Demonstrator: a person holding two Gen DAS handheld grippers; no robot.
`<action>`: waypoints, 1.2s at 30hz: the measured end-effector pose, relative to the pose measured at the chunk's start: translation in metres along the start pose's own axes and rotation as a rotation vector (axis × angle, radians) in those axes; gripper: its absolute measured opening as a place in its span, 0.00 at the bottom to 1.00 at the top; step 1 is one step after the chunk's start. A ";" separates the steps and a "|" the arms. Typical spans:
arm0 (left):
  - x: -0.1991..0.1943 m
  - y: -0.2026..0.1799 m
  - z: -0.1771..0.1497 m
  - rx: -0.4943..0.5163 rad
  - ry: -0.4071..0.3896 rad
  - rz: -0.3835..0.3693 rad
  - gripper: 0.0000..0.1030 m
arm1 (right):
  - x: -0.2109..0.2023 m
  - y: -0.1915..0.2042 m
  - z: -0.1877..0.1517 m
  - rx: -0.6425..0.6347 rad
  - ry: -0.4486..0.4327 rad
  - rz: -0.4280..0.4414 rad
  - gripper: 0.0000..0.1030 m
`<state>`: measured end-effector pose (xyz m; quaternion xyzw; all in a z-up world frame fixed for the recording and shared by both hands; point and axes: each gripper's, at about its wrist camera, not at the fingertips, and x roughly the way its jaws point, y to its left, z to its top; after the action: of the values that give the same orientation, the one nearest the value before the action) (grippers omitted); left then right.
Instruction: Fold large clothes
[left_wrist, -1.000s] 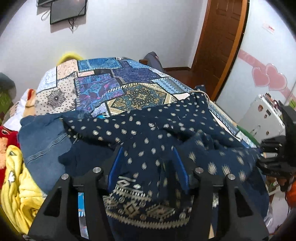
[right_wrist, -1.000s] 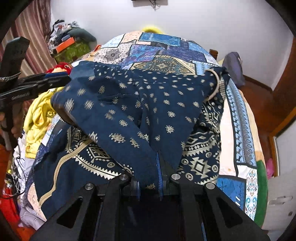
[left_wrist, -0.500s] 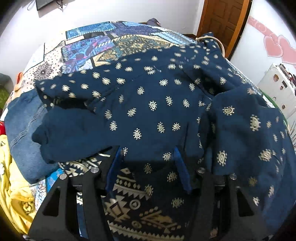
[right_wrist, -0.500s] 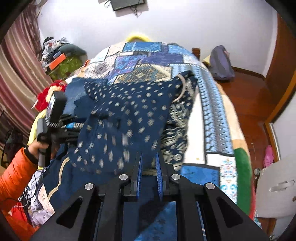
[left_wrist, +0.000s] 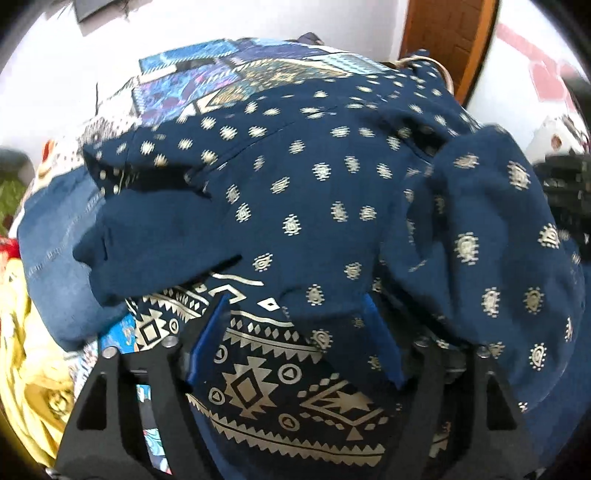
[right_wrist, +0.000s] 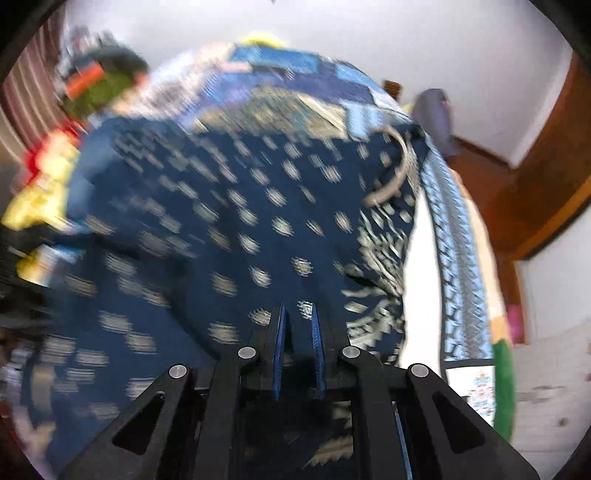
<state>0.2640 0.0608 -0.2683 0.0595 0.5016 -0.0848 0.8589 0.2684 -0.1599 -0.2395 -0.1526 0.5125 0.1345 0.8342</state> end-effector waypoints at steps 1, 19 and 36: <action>0.002 0.003 0.000 -0.016 -0.001 -0.008 0.76 | 0.000 -0.003 -0.005 0.004 -0.028 0.016 0.10; -0.040 0.089 0.017 -0.223 -0.167 0.059 0.84 | -0.030 -0.092 0.001 0.266 -0.109 0.065 0.99; 0.058 0.235 0.070 -0.490 -0.118 -0.025 0.84 | 0.066 -0.113 0.104 0.419 -0.096 0.268 0.94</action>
<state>0.3998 0.2729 -0.2807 -0.1616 0.4571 0.0255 0.8742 0.4251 -0.2178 -0.2409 0.0995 0.5045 0.1419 0.8458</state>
